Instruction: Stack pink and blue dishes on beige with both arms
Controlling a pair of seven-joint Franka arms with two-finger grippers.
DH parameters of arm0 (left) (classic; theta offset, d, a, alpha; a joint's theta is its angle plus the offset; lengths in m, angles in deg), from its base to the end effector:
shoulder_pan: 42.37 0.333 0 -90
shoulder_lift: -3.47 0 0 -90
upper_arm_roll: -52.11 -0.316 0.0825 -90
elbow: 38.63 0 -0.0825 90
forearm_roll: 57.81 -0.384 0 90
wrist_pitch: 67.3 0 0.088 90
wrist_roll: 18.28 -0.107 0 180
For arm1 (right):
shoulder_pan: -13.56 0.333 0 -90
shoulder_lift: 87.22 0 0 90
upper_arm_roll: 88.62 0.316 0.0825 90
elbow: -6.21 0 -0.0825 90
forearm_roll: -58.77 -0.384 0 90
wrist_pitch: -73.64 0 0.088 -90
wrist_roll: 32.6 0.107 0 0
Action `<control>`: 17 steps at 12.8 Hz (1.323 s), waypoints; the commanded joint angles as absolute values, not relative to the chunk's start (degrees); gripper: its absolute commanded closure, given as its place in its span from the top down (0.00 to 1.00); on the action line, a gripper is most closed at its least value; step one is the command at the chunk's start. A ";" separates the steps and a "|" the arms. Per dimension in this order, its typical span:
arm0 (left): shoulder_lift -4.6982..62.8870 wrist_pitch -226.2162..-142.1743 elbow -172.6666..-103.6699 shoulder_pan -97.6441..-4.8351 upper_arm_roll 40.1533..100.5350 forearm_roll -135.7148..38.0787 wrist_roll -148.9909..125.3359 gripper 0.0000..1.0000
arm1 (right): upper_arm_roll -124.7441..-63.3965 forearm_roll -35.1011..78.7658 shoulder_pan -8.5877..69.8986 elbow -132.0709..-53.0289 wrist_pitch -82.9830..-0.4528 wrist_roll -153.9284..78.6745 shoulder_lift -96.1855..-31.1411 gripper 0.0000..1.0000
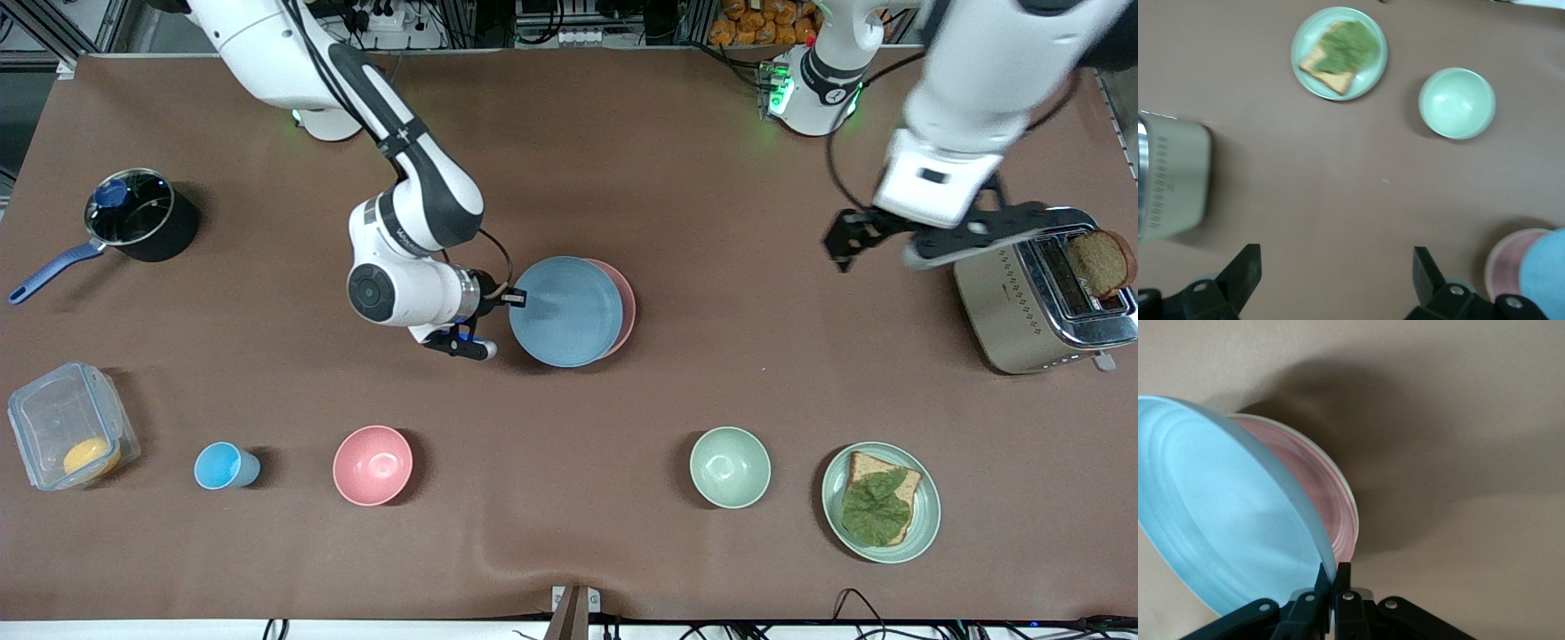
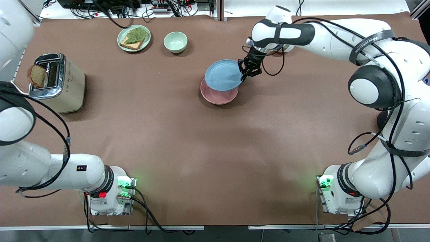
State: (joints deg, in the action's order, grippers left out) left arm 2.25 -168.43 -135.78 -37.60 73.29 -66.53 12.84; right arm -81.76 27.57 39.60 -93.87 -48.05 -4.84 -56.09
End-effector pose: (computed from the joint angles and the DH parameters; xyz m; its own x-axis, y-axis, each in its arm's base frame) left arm 0.5443 -0.1484 0.5948 0.9625 0.2218 0.1561 0.2376 -0.9671 -0.0907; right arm 0.5377 0.3678 0.2584 0.8943 -0.1672 -0.4151 -0.3012 -0.9109 -0.2820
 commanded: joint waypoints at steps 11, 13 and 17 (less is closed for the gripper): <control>-0.04 -163.36 -131.71 -43.60 57.82 -61.50 -2.11 1.00 | -82.56 27.12 43.62 -94.25 -51.61 -2.45 -53.47 0.61; -0.74 -163.19 -131.01 -43.68 58.43 -61.59 -2.11 1.00 | -82.56 27.13 42.92 -94.25 -51.17 -2.19 -53.73 1.00; -1.19 -161.51 -130.30 -43.42 59.84 -61.59 -2.19 1.00 | -84.13 29.22 39.67 -94.16 -45.48 -3.32 -57.15 1.00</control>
